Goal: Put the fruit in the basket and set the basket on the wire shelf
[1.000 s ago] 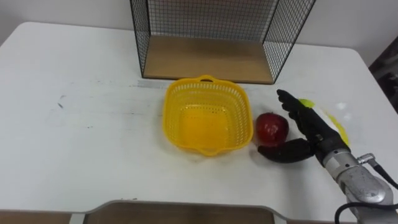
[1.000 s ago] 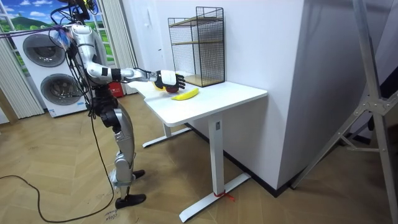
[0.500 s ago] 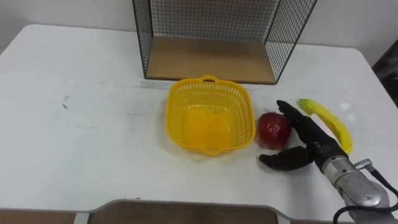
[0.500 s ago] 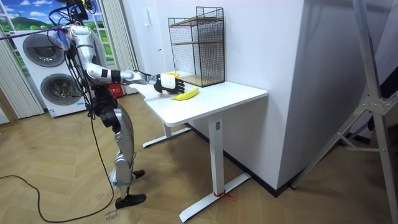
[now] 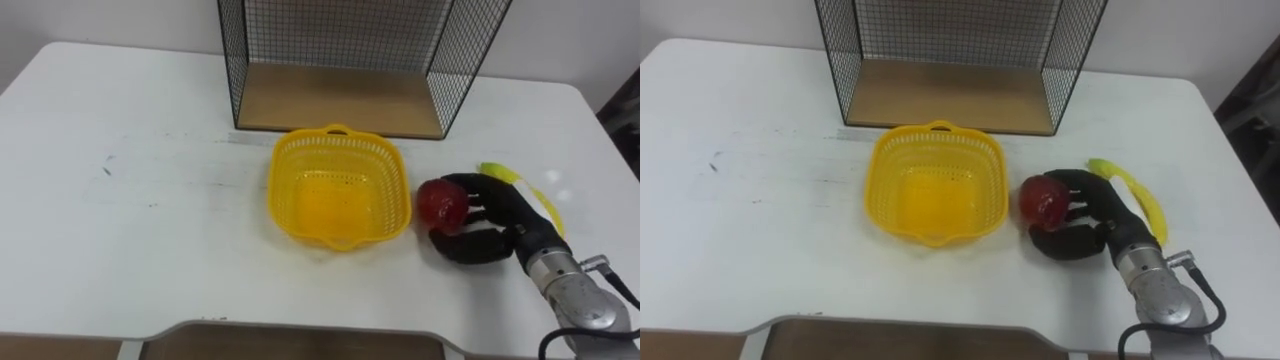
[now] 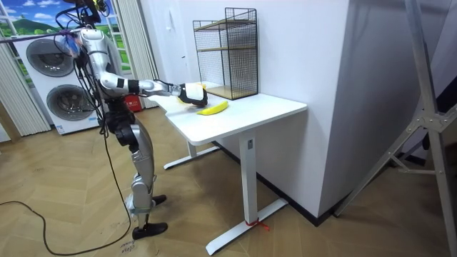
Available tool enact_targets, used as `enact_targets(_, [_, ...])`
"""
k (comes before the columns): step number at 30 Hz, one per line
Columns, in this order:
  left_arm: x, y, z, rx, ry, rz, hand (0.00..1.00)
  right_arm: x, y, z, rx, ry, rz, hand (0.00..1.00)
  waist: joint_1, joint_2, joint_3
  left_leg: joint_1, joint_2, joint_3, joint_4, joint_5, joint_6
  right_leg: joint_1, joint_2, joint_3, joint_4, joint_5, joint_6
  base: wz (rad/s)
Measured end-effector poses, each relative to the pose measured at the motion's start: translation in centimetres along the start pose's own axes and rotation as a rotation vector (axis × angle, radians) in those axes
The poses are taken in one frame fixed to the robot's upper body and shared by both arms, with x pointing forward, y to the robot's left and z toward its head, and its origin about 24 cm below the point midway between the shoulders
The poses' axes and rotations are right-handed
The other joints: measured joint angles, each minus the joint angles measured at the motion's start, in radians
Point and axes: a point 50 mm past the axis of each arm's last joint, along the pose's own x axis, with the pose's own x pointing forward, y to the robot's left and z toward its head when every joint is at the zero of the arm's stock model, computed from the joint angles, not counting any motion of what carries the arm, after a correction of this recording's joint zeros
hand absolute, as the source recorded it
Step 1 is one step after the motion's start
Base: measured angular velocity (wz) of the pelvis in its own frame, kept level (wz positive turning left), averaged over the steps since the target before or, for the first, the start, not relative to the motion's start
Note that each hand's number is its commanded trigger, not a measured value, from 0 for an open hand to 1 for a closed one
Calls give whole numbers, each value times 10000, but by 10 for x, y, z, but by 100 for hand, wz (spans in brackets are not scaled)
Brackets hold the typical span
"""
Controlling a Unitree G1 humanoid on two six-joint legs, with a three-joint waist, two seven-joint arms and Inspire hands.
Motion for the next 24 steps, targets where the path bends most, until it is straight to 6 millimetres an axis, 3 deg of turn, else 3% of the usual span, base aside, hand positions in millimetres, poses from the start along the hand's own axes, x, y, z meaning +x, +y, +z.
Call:
enact_targets(15, [0, 0, -1, -7, 171, -9, 0, 0, 2, 1, 393, -98, -109, 100, -55, -71, -10, 0, -7, -7, -21, -7, -6, -16, 7, 7, -64, 9, 14, 0])
enact_targets(18, [0, 0, 0, -5, 141, -5, 0, 0, 2, 1, 444, -107, -212, 100, -44, -28, 38, 49, -8, 17, -31, -7, -5, -16, -16, 16, 14, 9, 14, -1])
enact_targets(24, [0, 0, -1, 44, 167, -10, 0, 0, 3, 2, 523, -143, -345, 100, -43, -1, 48, 58, -6, 51, -26, -5, -2, -23, -21, 42, 23, 9, 14, -1])
